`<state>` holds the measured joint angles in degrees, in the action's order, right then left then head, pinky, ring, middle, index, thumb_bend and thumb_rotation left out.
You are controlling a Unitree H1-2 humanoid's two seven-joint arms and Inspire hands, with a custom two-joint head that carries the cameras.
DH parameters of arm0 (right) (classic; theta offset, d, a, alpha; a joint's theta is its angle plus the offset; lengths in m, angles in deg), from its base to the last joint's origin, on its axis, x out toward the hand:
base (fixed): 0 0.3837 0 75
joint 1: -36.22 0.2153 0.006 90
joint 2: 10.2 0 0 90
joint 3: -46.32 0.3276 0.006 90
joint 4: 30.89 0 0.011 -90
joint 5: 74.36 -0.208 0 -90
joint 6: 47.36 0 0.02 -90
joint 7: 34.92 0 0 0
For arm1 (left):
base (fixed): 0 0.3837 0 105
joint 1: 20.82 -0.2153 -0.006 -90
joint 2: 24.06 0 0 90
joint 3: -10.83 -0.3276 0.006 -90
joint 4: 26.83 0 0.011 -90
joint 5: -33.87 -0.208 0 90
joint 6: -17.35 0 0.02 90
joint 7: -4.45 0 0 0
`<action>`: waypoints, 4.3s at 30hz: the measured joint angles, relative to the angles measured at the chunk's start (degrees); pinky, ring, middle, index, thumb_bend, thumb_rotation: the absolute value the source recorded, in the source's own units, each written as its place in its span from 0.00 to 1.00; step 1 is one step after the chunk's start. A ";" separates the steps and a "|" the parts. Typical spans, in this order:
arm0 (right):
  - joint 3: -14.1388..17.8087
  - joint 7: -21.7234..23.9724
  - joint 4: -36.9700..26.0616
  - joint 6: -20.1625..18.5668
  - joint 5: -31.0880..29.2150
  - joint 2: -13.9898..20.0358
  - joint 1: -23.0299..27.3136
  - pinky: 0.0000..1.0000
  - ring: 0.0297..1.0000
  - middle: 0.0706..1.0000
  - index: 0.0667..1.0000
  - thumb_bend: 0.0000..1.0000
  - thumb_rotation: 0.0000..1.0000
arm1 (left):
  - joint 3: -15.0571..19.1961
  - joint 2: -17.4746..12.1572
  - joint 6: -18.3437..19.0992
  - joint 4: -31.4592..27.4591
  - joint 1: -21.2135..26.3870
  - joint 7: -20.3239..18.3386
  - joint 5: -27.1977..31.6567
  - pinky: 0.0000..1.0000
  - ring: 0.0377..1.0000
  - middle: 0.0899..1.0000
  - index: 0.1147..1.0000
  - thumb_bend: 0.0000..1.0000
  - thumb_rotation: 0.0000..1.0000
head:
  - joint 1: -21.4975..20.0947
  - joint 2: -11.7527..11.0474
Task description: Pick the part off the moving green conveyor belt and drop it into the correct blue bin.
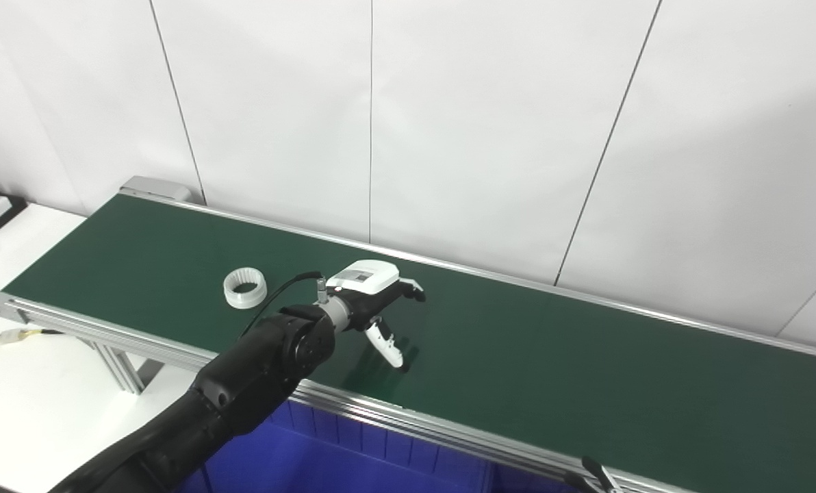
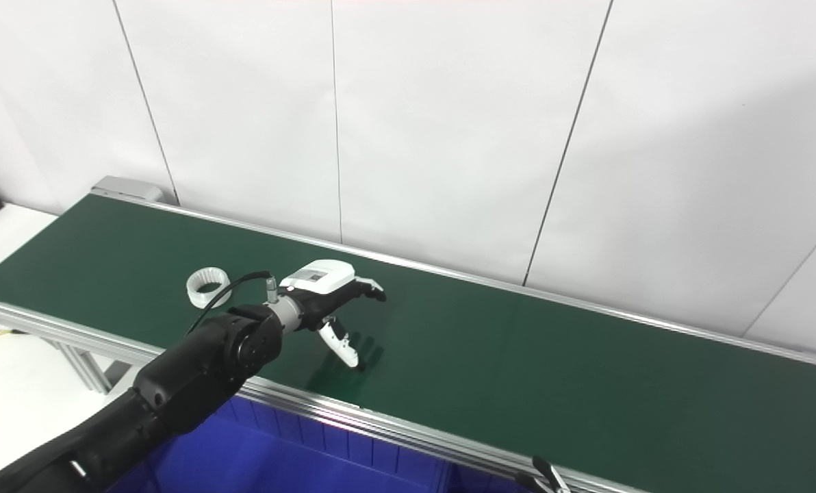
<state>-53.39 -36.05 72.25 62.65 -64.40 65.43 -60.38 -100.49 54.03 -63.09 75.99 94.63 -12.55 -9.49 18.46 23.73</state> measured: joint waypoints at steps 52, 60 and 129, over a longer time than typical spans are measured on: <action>-0.01 0.22 0.45 1.24 -0.19 0.26 0.15 0.62 0.70 0.75 0.86 0.33 0.73 | -1.63 -2.08 -0.54 2.24 2.51 -4.12 -1.47 0.76 0.84 0.85 0.80 0.90 0.12 | -0.53 0.00; -0.01 0.41 0.44 1.24 -0.27 0.35 0.10 0.62 0.70 0.75 0.86 0.33 0.74 | -1.76 -2.08 -0.56 3.23 2.51 -4.09 -1.86 0.76 0.83 0.85 0.80 0.89 0.11 | -0.53 0.00; -0.08 0.63 -1.59 1.24 -1.54 1.65 -0.94 0.64 0.71 0.75 0.87 0.35 0.74 | -2.55 -2.01 -0.41 5.90 2.31 -4.20 -2.57 0.79 0.81 0.83 0.77 0.91 0.02 | -0.61 1.32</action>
<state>-53.47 -35.42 70.66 63.88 -65.94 67.08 -61.32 -103.05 52.02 -63.50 81.89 96.94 -16.75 -12.07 17.84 25.05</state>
